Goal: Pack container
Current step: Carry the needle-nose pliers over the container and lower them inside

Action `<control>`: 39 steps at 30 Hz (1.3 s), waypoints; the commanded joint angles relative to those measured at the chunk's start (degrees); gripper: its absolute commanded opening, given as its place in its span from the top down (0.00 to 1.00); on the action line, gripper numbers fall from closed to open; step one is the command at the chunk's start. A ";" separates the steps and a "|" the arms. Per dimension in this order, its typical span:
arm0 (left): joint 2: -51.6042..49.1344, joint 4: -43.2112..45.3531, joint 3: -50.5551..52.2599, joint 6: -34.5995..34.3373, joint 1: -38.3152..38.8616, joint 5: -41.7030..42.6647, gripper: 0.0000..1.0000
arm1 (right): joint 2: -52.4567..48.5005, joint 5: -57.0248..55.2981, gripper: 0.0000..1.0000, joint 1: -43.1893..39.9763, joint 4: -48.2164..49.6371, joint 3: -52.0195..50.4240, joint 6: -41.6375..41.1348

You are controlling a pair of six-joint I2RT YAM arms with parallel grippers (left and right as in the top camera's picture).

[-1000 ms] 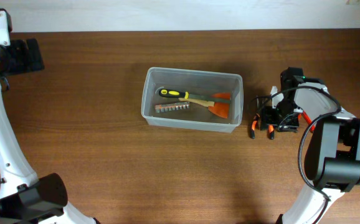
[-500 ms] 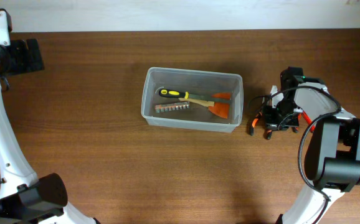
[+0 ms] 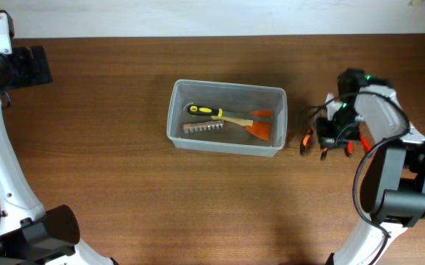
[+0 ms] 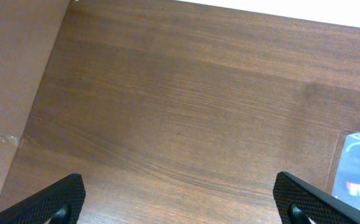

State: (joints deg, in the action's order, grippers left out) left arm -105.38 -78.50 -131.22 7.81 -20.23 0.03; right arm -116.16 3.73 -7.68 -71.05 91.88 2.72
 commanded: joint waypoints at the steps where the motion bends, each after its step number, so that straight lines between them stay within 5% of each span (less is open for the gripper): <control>1: 0.26 -0.04 -0.07 -0.70 -0.17 0.39 0.01 | 5.79 0.83 0.96 0.63 -3.43 8.48 -0.13; 10: 0.28 -0.04 -0.07 -0.70 -0.17 0.39 0.01 | 10.29 4.57 0.96 10.10 -9.33 21.11 6.12; 26: 0.28 -0.04 -0.07 -0.70 -0.17 0.39 0.01 | 8.70 6.84 0.96 24.57 -0.11 21.18 57.59; 39: 0.26 -0.04 -0.07 -0.68 -0.17 0.39 0.01 | -0.70 9.18 0.96 24.55 1.36 21.18 61.33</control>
State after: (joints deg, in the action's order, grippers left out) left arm -105.38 -78.50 -131.22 7.81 -20.23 0.03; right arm -114.30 10.68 16.56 -69.17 112.44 62.46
